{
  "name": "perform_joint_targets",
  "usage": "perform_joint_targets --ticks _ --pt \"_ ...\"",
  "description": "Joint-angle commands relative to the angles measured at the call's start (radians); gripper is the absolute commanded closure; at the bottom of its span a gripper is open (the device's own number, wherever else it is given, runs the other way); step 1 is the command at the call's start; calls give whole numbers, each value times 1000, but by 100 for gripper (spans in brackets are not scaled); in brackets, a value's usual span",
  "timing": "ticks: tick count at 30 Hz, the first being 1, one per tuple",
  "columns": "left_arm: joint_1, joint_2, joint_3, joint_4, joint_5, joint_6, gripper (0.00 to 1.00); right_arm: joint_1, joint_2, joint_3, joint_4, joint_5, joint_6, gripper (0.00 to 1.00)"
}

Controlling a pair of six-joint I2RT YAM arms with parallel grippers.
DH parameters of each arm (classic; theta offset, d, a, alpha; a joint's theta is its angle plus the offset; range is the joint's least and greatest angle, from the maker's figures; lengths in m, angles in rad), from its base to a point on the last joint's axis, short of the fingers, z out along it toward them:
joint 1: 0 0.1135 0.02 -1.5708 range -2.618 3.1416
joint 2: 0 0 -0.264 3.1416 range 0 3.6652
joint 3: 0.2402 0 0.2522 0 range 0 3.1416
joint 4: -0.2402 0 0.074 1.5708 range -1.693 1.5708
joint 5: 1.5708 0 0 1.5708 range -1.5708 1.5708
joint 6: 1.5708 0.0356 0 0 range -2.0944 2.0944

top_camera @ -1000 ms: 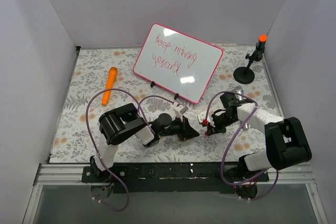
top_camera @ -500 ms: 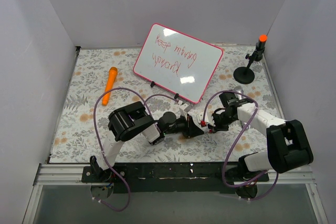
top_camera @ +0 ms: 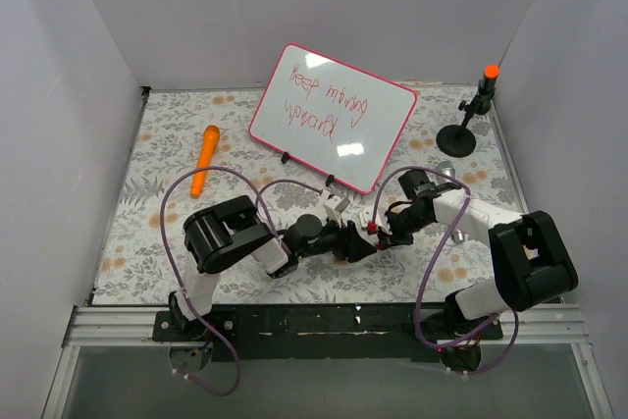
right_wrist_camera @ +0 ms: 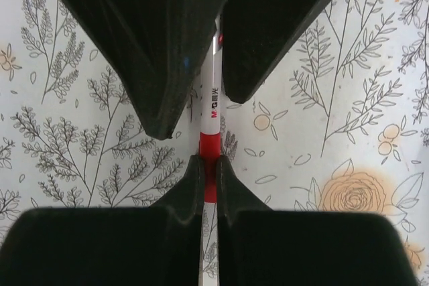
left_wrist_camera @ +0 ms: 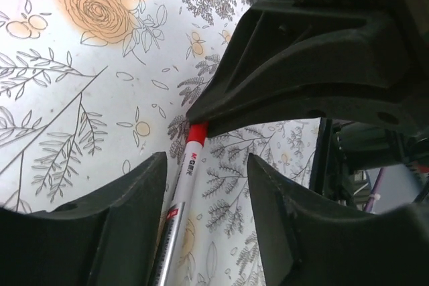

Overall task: Write a sentence on the whiteboard
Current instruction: Insert the whiteboard marker without the cap into the pen cap, then pass from the left arm to the right, then put down the whiteboard marker at the center of the board.

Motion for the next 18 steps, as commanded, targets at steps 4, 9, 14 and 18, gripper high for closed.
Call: perform_joint_targets --ticks 4,9,14,18 --pt "-17 -190 -100 -49 -128 52 36 26 44 -50 37 -141 19 99" --pt "-16 -335 -164 -165 -195 95 27 12 32 -48 34 -136 24 99" --pt "-9 -601 -254 -330 -303 132 21 -11 10 -31 34 -125 51 93" --pt "9 -888 -224 -657 -340 164 9 -13 3 24 14 -55 126 69"
